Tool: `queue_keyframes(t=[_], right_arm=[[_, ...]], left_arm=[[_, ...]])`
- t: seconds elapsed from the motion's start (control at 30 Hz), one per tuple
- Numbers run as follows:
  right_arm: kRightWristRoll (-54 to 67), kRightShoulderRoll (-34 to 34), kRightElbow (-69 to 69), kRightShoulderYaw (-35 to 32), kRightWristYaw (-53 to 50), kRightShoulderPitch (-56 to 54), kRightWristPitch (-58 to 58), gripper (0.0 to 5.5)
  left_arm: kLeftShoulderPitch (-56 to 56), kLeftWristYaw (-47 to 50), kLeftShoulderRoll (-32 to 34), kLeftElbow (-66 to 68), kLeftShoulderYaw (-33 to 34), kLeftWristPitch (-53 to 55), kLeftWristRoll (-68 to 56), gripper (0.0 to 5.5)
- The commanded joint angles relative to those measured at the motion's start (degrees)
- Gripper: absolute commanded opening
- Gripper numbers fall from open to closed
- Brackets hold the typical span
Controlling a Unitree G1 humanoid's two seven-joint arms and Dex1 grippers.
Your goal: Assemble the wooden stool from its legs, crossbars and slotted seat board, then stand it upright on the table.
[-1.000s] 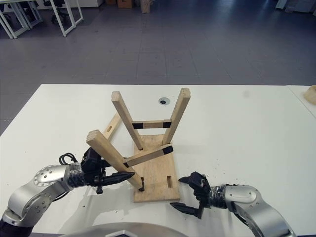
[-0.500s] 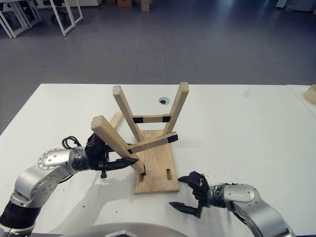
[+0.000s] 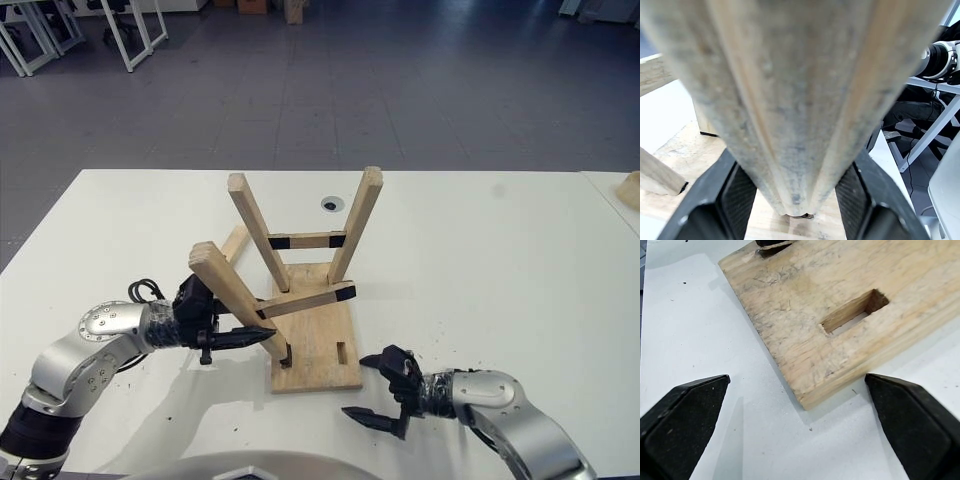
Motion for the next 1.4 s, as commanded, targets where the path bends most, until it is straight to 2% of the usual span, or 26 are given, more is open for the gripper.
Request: queue_keyframes(t=[0.03, 0.5, 0.73, 0.93, 1.1, 1.2, 1.3, 1.4], right_arm=[[-0.89, -0.08, 0.47, 0.7, -0.29, -0.09, 0.66, 5.01], [-0.82, -0.27, 0.08, 0.64, -0.16, 0.69, 0.35, 5.01], [-0.55, -0.59, -0.34, 0.16, -0.14, 0.54, 0.67, 5.01], [-0.88, -0.1, -0.87, 0.25, -1.02, 0.33, 1.04, 5.01], [-0.88, 0.12, -1.62, 0.11, -1.76, 0.43, 1.62, 5.01], [-0.85, 0.61, -1.83, 0.08, -2.65, 0.45, 1.75, 5.01], [-0.9, 1.15, -1.64, -0.39, -3.71, 0.51, 1.68, 5.01], [-0.68, 1.35, -1.62, -0.75, -4.19, 0.08, 1.92, 5.01]], left_arm=[[0.86, -0.3, -0.09, -0.47, -0.25, -1.06, 1.08, 2.05], [-0.5, -1.91, 0.71, 2.93, -0.65, -4.08, 3.72, 2.05], [5.98, -3.17, 2.13, 3.52, -5.38, -9.69, 10.32, 2.05], [10.53, 1.28, 1.72, 4.43, -7.8, -12.34, 14.82, 2.05], [6.5, 6.47, 6.17, 8.43, -11.84, -11.78, 27.4, 2.05], [6.18, 5.29, 8.46, 11.37, -14.82, -19.17, 33.79, 2.05], [6.72, 4.99, 9.49, 14.28, -16.15, -23.49, 36.15, 2.05], [7.0, 2.67, 10.47, 16.14, -16.62, -24.07, 33.37, 2.05]])
